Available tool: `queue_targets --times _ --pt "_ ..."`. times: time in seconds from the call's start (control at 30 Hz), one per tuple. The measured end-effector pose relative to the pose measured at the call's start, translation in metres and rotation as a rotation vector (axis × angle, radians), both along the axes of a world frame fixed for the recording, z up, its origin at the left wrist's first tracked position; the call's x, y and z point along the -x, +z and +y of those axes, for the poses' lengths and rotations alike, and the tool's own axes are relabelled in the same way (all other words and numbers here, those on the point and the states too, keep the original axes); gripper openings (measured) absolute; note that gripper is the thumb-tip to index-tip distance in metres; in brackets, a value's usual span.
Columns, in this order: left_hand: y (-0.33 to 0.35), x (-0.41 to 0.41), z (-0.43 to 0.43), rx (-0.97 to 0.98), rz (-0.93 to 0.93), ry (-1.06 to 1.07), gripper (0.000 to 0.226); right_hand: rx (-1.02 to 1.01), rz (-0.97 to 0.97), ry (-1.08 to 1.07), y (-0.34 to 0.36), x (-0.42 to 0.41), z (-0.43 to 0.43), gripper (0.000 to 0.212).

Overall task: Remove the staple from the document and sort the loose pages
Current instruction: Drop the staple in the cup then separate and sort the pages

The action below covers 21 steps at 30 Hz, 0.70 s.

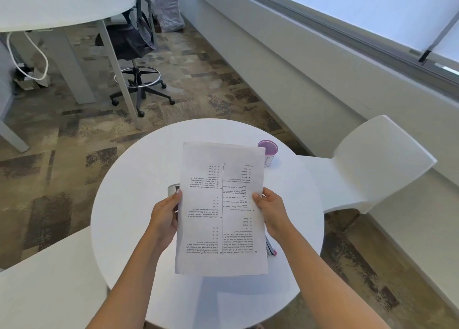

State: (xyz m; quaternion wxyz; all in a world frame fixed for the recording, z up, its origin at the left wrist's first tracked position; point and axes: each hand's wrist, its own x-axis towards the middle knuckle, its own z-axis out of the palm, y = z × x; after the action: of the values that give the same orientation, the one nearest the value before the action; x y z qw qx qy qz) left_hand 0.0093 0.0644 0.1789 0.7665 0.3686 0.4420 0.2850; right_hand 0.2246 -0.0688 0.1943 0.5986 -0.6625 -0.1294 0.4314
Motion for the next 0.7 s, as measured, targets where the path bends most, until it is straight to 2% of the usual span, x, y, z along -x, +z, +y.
queue_targets --times 0.23,0.53,0.7 --pt "-0.001 0.003 -0.001 0.027 -0.062 -0.039 0.033 -0.011 -0.012 0.005 0.000 -0.001 -0.004 0.021" --pt "0.001 0.006 -0.009 -0.014 -0.025 -0.024 0.036 -0.059 -0.038 -0.002 -0.001 0.002 -0.009 0.021" --pt "-0.001 0.005 -0.013 -0.071 0.070 -0.013 0.037 -0.052 -0.066 -0.037 -0.004 0.004 -0.011 0.015"
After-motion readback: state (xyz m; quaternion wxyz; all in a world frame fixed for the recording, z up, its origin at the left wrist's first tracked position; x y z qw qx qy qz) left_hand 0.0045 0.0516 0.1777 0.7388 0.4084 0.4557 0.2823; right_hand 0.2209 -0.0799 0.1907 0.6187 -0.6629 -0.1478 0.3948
